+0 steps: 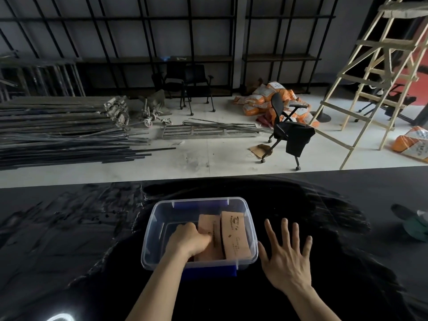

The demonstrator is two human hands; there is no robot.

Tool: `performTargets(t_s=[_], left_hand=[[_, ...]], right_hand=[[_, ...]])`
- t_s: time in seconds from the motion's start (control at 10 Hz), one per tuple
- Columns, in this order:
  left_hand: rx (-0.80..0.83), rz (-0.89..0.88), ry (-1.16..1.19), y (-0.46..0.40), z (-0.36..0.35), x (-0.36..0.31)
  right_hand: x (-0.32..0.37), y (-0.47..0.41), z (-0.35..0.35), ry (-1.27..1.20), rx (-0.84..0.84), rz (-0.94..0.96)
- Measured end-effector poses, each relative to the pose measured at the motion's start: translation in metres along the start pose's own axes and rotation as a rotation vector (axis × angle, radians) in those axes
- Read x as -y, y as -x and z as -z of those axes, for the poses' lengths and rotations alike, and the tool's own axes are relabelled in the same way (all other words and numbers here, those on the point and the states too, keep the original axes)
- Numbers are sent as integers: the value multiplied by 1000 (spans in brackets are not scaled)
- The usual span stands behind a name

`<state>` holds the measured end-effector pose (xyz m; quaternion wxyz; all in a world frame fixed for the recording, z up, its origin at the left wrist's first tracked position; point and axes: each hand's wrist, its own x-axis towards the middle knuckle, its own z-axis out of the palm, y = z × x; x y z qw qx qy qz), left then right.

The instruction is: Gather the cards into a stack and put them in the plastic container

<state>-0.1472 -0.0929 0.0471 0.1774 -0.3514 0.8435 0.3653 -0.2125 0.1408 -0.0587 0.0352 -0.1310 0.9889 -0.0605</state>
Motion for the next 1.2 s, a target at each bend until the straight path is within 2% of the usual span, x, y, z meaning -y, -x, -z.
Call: performTargets(t_s=[0.1,0.2,0.7,0.9,1.1,1.2], left_hand=[[-90,-26,-69,2,-1,0],[-114,-72,-69,-1,-3,-1],[-102,-54,-21,-12,-13,5],[-126,-102,-13,-13,-18,4],[-47,-90,-44,-12,-14,6],[-137,-73,-137,-8,-10,7]], right_hand=[[1,1,-1,2,-16,-4],[1,0,-3,-4,-21,-9],[1,0,-2,-13,-30,-8],[1,0,-3,-4,-5,-6],[-1,0,-3,5,-9,-10],[0,-1,-3,19,13,-20]])
